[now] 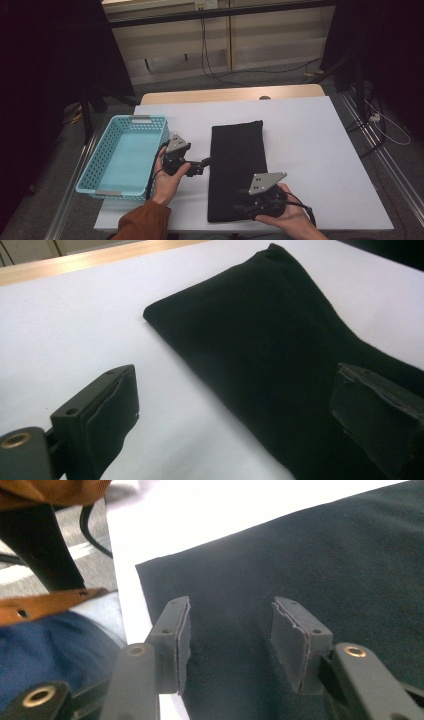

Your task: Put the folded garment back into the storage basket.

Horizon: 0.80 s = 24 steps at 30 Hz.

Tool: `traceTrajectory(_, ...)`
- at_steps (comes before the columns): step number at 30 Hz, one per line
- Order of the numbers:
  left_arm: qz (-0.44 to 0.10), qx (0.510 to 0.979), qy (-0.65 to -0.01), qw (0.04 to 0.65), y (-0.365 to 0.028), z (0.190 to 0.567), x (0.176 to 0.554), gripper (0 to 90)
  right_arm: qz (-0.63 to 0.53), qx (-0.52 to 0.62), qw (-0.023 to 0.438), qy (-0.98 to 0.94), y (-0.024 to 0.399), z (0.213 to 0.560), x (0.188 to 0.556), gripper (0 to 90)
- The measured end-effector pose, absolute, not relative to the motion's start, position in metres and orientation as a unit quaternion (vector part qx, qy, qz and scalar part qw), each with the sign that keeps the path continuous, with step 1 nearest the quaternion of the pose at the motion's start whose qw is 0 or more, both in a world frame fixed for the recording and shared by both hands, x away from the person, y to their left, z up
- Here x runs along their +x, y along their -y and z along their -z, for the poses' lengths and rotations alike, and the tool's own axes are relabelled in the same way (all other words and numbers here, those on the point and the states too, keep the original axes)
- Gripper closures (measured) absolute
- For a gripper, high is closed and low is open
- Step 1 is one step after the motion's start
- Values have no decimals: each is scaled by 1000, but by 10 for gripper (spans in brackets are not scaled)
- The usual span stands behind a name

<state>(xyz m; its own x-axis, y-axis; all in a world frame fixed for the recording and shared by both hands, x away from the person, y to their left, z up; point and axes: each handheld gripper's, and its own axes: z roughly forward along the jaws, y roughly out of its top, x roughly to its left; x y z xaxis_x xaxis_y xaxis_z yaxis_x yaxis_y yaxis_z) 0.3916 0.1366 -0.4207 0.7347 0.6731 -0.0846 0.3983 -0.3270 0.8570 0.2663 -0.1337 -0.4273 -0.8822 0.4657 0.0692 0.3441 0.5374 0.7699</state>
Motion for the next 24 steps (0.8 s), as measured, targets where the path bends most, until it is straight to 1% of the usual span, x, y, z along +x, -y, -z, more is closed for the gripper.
traceTrajectory(3, -139, 803, -334, 474, -136, 422, 393, 58, -421, 221, 67, -877, 132, 427, 265, 520)
traceTrajectory(8, -140, 806, -330, 470, -135, 424, 393, 58, -405, 207, 73, -888, 128, 430, 260, 489)
traceTrajectory(13, -141, 809, -329, 466, -135, 426, 394, 59, -373, 186, 67, -906, 120, 443, 258, 477)
traceTrajectory(18, -140, 807, -329, 470, -133, 427, 394, 60, -365, 171, 63, -913, 114, 448, 255, 442)
traceTrajectory(24, -141, 808, -331, 467, -135, 427, 396, 60, -355, 161, 83, -917, 111, 450, 253, 454)
